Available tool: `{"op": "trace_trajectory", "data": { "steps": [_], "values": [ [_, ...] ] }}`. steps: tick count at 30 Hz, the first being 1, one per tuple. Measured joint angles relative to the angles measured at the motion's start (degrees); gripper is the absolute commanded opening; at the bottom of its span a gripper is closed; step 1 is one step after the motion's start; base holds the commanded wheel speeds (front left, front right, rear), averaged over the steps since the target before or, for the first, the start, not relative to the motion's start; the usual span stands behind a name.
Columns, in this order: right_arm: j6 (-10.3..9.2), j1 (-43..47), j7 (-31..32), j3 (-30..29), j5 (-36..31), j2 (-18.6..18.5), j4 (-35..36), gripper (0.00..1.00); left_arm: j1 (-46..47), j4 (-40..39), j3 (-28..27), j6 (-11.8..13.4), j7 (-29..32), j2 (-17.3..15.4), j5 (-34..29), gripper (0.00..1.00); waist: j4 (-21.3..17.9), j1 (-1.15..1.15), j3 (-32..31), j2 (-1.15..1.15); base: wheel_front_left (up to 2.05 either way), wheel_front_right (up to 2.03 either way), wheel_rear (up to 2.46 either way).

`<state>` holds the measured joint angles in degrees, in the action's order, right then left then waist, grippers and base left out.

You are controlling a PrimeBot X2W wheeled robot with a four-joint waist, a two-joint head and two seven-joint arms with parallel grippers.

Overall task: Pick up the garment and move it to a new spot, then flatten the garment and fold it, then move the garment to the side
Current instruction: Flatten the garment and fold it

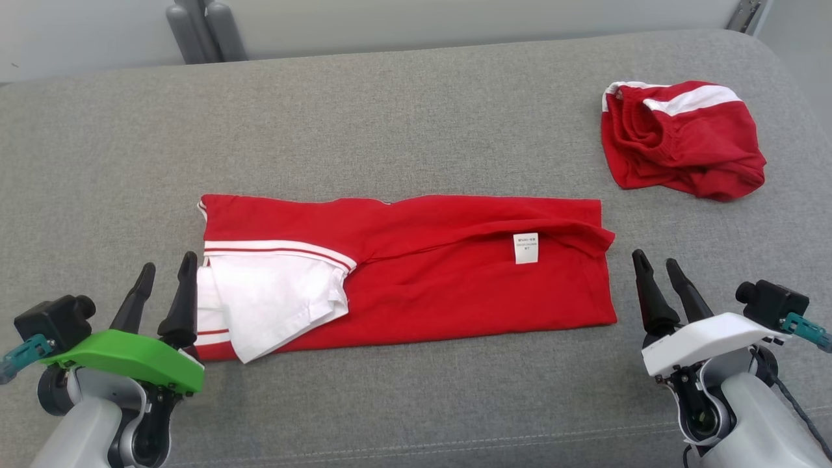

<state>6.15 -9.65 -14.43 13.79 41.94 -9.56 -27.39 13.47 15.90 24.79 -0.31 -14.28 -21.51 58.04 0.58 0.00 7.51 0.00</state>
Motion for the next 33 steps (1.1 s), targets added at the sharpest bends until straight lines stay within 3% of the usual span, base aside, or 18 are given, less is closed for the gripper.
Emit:
{"op": "trace_trajectory", "data": {
  "steps": [9,14,22,28,33],
  "values": [
    [0.37,-0.05,0.00,0.51,0.15,0.08,0.32,1.00,-0.62,-0.07,-0.66,-0.08,0.00,1.85,-2.86,1.00,-0.06,0.00,0.01,0.00,0.00,0.00,0.00],
    [0.40,-0.87,1.01,-0.21,4.86,2.30,0.07,1.00,-0.65,-0.15,-0.76,-0.25,0.00,3.00,-3.31,1.00,0.35,0.00,0.66,0.00,0.00,0.00,0.00],
    [0.31,-8.03,4.37,-1.75,7.31,2.78,-0.51,1.00,-0.65,-0.05,-1.08,-1.27,0.00,4.00,-5.47,1.00,1.33,0.00,2.19,0.00,0.00,0.00,0.00],
    [-5.02,-10.63,6.64,-4.55,7.67,2.15,-4.97,1.00,-0.65,0.48,-1.27,-2.21,0.00,4.56,-6.15,1.00,2.28,0.00,3.03,0.00,0.00,0.00,0.00],
    [-6.88,-12.11,9.58,-4.58,8.59,2.66,-8.35,1.00,-0.65,1.13,-2.42,-2.30,0.00,4.77,-6.38,1.00,2.84,0.00,3.33,0.00,0.00,0.00,0.00]
  ]
}}
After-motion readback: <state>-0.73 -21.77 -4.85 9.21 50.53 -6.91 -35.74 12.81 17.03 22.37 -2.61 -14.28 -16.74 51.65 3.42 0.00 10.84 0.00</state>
